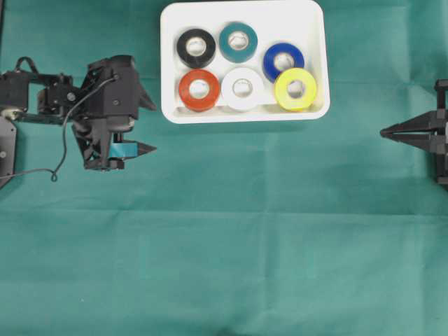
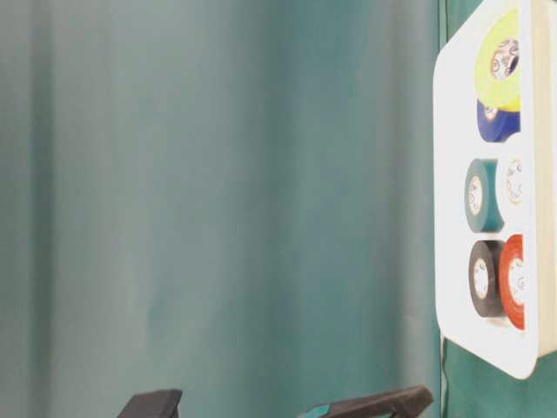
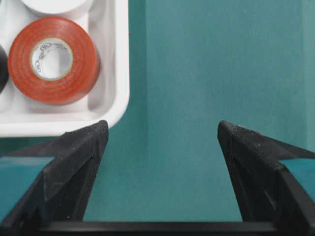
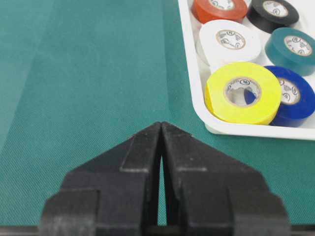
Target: Put the tape into the white case with the left arm.
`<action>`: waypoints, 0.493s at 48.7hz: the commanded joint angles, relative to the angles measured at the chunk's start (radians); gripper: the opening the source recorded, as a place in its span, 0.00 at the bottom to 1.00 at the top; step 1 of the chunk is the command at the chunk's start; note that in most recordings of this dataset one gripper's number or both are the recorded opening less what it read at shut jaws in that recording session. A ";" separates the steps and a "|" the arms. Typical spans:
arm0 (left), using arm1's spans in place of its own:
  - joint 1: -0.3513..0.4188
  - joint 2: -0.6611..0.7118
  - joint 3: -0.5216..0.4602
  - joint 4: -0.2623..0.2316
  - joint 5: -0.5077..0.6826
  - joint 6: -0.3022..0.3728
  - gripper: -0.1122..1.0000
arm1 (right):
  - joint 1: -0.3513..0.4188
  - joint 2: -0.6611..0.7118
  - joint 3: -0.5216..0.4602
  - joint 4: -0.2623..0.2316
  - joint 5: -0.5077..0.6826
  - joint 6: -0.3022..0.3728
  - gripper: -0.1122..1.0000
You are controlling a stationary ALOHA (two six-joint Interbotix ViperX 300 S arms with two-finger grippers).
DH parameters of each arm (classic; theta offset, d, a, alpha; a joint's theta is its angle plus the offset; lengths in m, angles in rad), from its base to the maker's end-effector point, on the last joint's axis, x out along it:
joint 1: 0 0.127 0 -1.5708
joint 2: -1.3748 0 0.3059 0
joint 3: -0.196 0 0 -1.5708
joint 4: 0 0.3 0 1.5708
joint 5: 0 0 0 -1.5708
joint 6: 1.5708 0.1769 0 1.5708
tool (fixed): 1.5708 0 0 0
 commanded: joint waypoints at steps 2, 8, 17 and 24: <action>-0.003 -0.029 0.003 -0.003 -0.032 -0.011 0.91 | -0.002 0.008 -0.012 -0.002 -0.011 0.003 0.02; -0.003 -0.026 0.008 -0.003 -0.035 -0.021 0.90 | -0.002 0.008 -0.012 -0.002 -0.011 0.003 0.02; -0.003 -0.029 0.008 -0.003 -0.035 -0.021 0.90 | -0.002 0.008 -0.012 0.000 -0.011 0.003 0.02; -0.009 -0.048 0.012 -0.003 -0.035 -0.020 0.90 | -0.002 0.006 -0.012 -0.002 -0.011 0.003 0.02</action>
